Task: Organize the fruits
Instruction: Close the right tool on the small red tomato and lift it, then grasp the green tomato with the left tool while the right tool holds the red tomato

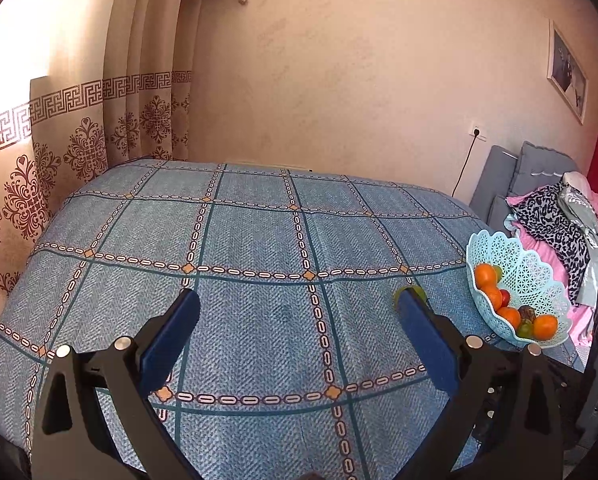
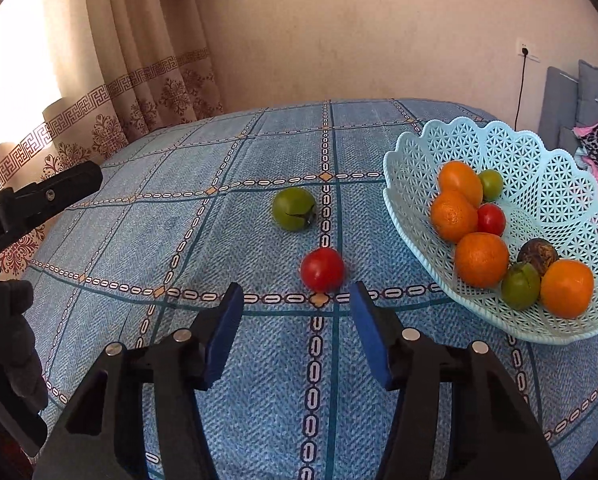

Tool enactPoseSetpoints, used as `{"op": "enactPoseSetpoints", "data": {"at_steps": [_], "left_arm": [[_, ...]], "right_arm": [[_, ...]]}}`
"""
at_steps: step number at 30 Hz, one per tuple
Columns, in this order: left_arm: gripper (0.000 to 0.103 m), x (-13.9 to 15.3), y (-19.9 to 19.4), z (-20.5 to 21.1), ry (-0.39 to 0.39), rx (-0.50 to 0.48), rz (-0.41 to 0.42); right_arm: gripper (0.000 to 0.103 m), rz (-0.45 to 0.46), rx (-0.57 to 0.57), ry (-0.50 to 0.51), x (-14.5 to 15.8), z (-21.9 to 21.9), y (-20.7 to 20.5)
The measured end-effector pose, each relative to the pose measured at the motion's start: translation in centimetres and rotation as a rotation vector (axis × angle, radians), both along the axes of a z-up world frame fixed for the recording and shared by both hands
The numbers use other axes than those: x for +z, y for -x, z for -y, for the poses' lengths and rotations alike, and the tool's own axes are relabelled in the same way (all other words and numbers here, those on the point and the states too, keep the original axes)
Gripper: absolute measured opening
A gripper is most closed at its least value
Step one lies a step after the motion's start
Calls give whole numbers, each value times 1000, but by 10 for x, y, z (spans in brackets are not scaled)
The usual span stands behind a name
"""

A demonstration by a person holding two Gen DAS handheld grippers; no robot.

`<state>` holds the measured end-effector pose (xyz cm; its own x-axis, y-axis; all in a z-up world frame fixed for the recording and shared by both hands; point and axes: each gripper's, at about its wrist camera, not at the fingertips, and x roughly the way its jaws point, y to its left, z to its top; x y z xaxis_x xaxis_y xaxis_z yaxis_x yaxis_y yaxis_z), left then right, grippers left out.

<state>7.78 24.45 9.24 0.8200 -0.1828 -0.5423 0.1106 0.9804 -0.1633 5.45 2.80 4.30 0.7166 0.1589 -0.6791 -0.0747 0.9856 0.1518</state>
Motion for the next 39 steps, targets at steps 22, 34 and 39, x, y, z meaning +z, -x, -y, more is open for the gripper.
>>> {"op": "enactPoseSetpoints", "data": {"at_steps": [22, 34, 39], "left_arm": [[100, -21, -9, 9, -36, -12, -42], [100, -28, -12, 20, -71, -21, -61], [100, -31, -16, 31, -83, -42, -77]], "right_arm": [[35, -75, -20, 45, -17, -7, -47], [28, -44, -2, 6, -11, 8, -24], [28, -19, 10, -20, -3, 13, -7]]}}
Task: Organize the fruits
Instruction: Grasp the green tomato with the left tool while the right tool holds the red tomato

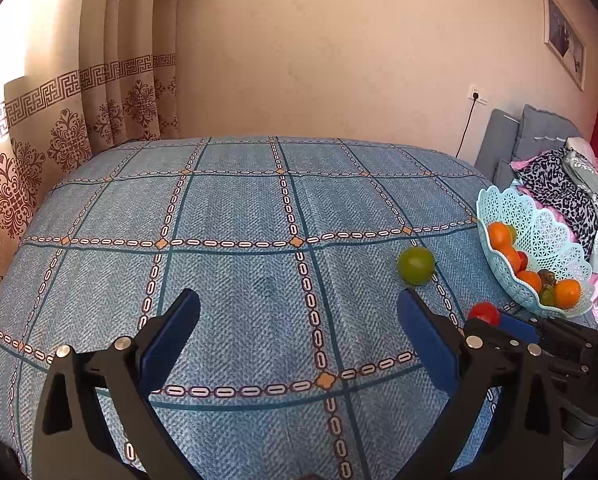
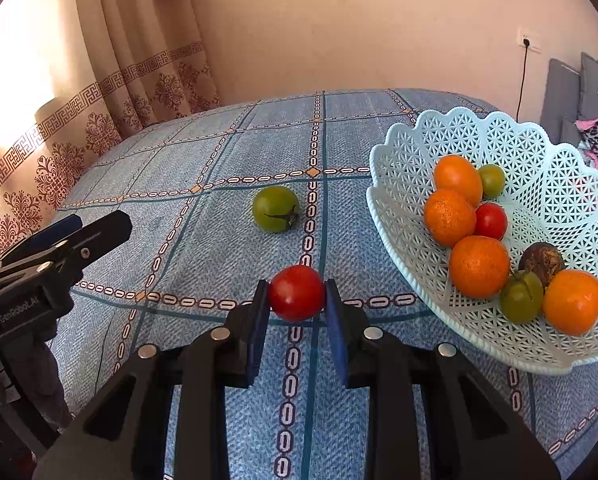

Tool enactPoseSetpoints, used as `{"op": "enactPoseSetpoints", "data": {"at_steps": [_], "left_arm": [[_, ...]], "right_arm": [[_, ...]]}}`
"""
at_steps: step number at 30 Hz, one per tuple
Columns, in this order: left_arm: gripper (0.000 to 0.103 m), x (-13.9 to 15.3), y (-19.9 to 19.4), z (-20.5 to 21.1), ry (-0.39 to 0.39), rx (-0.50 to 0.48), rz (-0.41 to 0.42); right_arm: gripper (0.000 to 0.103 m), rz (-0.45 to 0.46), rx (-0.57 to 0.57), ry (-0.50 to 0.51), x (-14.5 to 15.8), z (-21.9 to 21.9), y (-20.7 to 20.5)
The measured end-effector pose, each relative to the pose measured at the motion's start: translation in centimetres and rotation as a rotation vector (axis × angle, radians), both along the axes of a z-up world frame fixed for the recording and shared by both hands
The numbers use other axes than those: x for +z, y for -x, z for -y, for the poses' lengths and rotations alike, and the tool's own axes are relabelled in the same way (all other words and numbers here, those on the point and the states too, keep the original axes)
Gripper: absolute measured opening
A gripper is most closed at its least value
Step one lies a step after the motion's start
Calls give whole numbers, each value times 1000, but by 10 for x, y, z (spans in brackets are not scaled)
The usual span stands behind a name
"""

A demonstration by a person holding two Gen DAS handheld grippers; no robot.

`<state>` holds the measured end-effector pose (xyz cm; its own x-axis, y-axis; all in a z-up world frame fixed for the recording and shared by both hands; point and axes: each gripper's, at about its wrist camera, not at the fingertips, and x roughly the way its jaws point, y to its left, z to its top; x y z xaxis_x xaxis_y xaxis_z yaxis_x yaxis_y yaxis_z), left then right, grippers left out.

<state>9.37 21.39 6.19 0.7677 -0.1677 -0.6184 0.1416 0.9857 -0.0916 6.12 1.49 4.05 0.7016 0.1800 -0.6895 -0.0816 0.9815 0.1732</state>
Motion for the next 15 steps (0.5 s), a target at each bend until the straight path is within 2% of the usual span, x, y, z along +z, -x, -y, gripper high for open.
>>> {"op": "enactPoseSetpoints", "data": {"at_steps": [6, 11, 13, 15], "left_arm": [[100, -1, -6, 23, -21, -59, -16], [100, -7, -20, 45, -13, -110, -72], [98, -10, -27, 51, 8, -123, -100], [91, -14, -33, 56, 28, -135, -123]], "right_arm": [[28, 38, 6, -26, 11, 10, 21], [28, 69, -2, -27, 17, 19, 35], [28, 78, -7, -21, 19, 21, 37], [28, 83, -12, -26, 20, 25, 40]]}}
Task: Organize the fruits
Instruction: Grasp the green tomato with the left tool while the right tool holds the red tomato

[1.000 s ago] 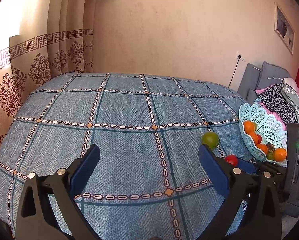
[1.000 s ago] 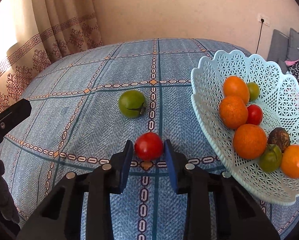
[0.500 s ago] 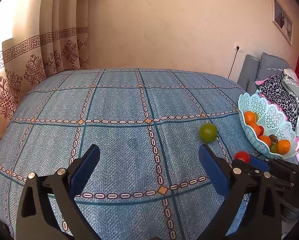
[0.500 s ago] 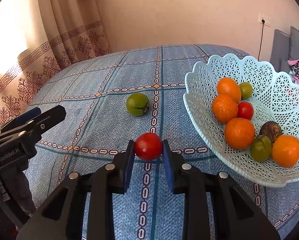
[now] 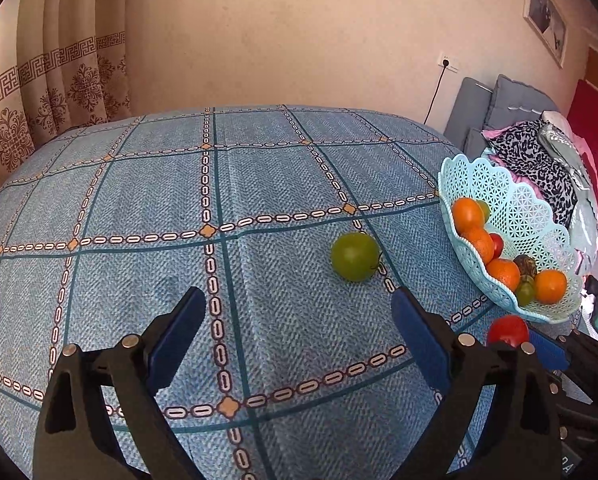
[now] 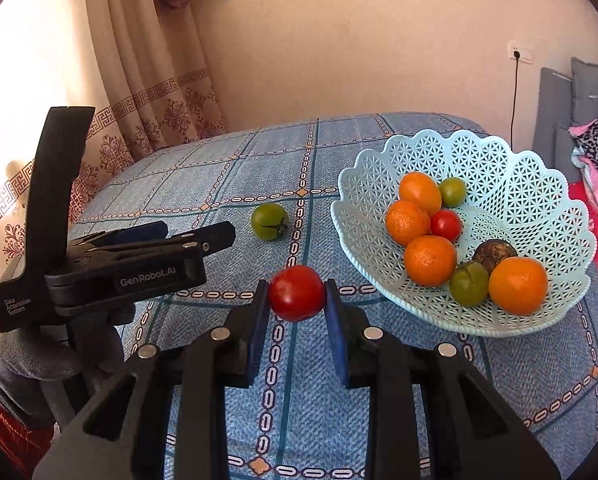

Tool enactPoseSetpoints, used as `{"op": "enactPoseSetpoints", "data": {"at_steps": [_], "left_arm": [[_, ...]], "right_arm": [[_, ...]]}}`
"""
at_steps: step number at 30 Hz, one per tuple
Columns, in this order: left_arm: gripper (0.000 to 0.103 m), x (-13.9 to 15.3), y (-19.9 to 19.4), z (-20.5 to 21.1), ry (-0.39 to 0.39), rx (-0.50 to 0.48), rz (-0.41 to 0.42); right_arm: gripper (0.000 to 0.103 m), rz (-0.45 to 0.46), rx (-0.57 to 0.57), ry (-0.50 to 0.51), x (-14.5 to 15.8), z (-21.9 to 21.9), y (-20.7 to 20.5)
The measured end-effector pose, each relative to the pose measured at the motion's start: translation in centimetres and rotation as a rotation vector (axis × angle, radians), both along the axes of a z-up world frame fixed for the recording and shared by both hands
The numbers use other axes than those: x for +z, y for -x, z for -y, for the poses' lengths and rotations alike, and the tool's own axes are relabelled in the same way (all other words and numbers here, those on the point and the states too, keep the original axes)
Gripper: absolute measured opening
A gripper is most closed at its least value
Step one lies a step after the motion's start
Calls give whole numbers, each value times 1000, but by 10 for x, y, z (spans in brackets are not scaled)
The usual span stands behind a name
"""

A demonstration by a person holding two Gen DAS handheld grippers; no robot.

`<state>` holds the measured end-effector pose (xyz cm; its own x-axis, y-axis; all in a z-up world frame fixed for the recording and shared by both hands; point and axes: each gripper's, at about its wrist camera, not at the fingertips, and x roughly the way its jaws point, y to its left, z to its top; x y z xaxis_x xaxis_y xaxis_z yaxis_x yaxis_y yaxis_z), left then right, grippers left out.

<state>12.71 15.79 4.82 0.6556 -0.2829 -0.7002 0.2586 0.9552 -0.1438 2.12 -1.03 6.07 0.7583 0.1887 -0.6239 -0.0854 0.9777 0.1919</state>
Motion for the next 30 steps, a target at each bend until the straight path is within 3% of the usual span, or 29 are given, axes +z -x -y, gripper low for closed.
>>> {"op": "enactPoseSetpoints", "data": {"at_steps": [10, 14, 19, 22, 30], "left_arm": [[71, -11, -21, 33, -1, -65, -41], [67, -16, -27, 47, -15, -74, -59], [52, -22, -32, 56, -9, -84, -81], [38, -23, -34, 61, -17, -85, -68], [36, -18, -25, 49, 13, -105, -30]], "right_arm": [[28, 10, -23, -38, 3, 13, 1], [28, 9, -26, -50, 4, 15, 0], [28, 3, -27, -53, 2, 14, 0], [28, 3, -28, -56, 2, 14, -1], [28, -3, -41, -55, 1, 15, -2]]}}
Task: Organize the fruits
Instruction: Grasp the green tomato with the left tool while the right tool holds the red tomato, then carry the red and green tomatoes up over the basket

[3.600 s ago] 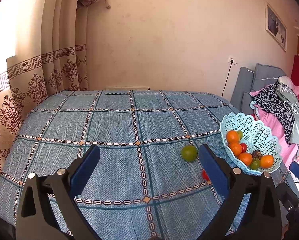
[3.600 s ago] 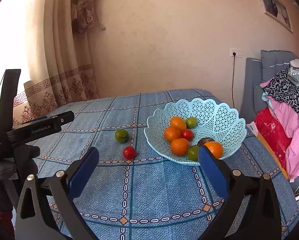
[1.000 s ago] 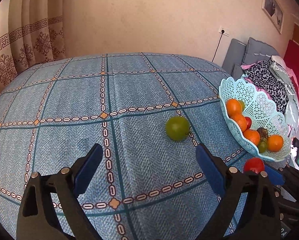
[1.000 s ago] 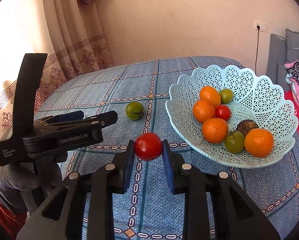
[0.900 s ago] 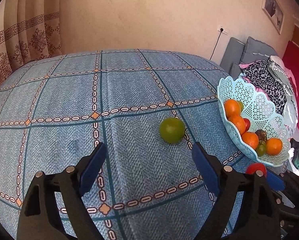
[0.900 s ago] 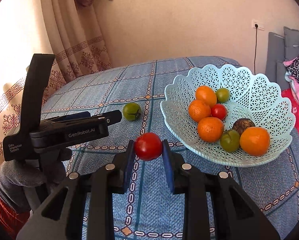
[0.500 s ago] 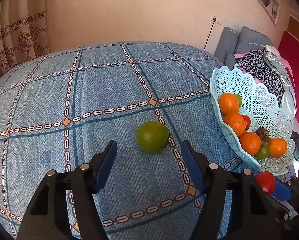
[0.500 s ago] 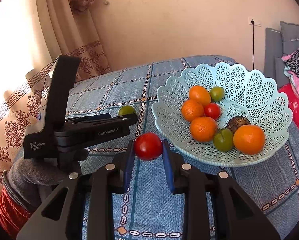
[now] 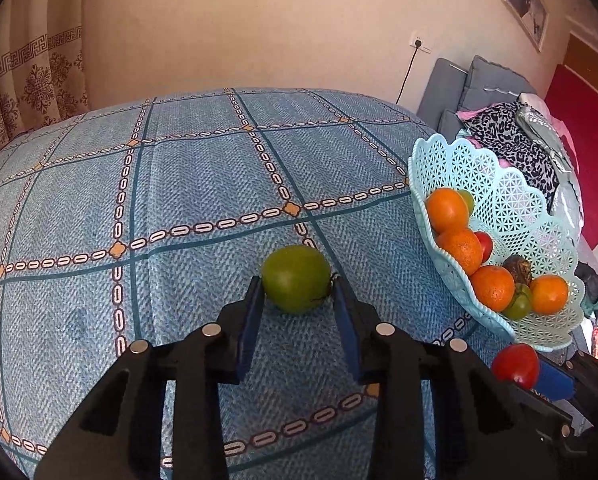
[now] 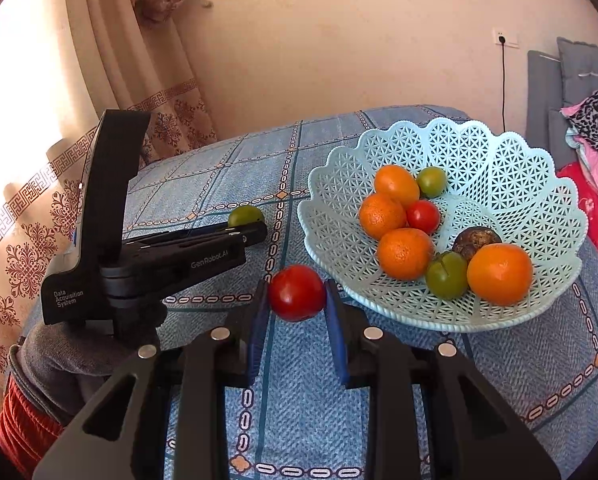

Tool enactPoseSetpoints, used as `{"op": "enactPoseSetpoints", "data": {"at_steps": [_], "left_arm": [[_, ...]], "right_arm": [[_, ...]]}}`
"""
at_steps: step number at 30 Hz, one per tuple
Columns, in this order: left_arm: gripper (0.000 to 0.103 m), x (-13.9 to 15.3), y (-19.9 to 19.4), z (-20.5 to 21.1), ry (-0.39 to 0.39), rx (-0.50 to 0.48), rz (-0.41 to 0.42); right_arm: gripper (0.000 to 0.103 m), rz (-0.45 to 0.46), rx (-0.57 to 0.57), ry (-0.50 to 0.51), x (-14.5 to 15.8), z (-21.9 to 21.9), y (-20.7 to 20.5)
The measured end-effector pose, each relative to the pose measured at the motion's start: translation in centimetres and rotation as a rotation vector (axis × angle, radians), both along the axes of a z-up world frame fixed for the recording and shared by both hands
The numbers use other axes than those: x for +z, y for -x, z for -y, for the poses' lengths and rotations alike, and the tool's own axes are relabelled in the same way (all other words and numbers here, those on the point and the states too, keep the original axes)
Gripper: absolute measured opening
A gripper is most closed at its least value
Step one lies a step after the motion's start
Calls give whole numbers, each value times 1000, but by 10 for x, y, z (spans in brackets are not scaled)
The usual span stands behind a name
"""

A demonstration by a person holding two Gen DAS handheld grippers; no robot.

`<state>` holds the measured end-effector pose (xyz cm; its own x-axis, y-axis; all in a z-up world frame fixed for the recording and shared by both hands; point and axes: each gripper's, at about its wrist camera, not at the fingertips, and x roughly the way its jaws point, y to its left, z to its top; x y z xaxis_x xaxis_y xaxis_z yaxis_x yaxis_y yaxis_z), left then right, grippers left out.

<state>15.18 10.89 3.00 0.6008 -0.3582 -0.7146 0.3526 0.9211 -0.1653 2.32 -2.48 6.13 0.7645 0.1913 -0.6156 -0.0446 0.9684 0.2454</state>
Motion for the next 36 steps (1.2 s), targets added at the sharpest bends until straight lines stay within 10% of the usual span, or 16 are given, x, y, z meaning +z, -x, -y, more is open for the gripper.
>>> {"op": "enactPoseSetpoints", "data": {"at_steps": [36], "left_arm": [[36, 71, 67, 13, 13, -86, 187]], "right_arm": [[28, 102, -248, -8, 28, 88, 33]]}}
